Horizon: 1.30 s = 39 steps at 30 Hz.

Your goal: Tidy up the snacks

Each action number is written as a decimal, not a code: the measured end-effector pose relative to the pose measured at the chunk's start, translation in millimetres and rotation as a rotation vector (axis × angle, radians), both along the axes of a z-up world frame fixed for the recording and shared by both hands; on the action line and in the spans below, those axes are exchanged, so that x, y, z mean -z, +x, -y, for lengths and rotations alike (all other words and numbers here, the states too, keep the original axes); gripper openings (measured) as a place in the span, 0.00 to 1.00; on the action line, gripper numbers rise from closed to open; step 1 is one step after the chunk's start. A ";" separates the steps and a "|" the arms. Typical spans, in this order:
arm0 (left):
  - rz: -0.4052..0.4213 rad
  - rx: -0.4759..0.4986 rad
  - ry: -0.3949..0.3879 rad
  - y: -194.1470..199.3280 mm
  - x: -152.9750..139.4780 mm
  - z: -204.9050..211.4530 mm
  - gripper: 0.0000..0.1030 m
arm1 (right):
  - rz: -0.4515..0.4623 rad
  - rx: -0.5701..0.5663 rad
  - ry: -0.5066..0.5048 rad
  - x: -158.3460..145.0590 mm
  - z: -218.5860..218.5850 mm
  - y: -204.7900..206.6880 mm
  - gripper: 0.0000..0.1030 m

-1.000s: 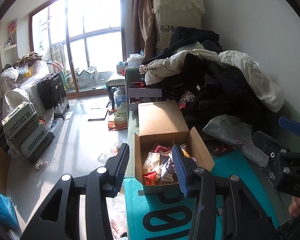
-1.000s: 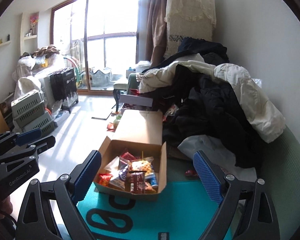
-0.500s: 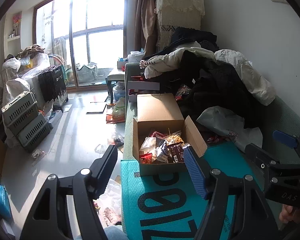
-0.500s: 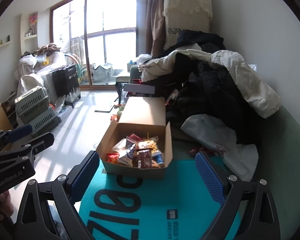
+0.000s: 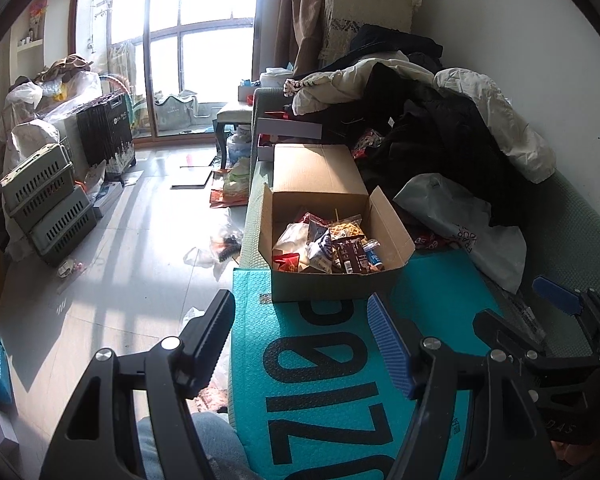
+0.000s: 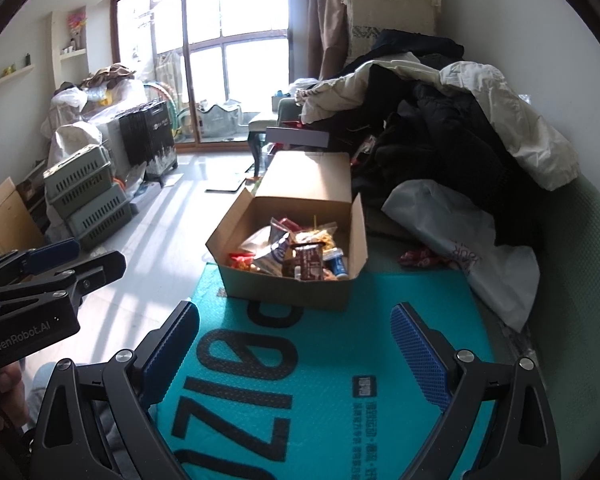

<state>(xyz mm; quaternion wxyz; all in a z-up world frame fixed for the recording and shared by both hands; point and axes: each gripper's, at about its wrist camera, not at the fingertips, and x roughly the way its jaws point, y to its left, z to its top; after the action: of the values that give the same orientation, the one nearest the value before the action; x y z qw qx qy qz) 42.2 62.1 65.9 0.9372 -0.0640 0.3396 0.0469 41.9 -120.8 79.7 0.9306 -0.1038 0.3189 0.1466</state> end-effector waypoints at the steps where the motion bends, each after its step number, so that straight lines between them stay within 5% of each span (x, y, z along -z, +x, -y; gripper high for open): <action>1: -0.005 -0.003 -0.004 0.0 1.4 -0.3 0.66 | -0.001 -0.003 0.001 0.9 -0.1 -0.7 0.95; 39: -0.027 0.005 -0.011 3.0 4.9 8.6 0.66 | -0.026 -0.004 -0.004 1.7 8.1 2.1 0.95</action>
<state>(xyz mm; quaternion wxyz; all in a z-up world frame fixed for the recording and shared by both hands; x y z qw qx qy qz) 45.2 53.5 61.0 0.9323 -0.0675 0.3525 0.0438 44.0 -128.8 77.9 0.9258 -0.1045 0.3312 0.1491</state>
